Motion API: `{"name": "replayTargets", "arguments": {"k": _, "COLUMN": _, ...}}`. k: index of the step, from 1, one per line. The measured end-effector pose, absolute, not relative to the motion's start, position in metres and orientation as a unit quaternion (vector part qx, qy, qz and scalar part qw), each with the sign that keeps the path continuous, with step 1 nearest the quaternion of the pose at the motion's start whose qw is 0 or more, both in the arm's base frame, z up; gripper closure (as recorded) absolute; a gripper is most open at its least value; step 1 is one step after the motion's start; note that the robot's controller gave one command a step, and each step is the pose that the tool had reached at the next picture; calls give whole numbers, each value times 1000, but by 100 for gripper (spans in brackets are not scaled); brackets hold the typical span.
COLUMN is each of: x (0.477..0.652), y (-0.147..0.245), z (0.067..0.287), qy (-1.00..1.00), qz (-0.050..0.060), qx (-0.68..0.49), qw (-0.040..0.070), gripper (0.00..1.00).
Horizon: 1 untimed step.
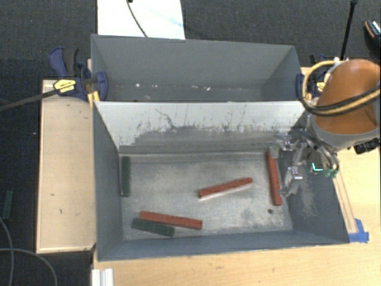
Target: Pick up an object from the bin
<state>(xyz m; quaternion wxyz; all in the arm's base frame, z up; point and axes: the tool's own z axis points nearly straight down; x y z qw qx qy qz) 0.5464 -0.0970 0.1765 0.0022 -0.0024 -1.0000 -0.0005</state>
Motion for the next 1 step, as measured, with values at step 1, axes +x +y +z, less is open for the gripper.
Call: {"name": "replayTargets", "arguments": {"k": 1, "x": 568, "y": -31, "z": 66, "qy": -1000, "qz": -2, "qx": 24, "qw": 2, "gripper": 0}}
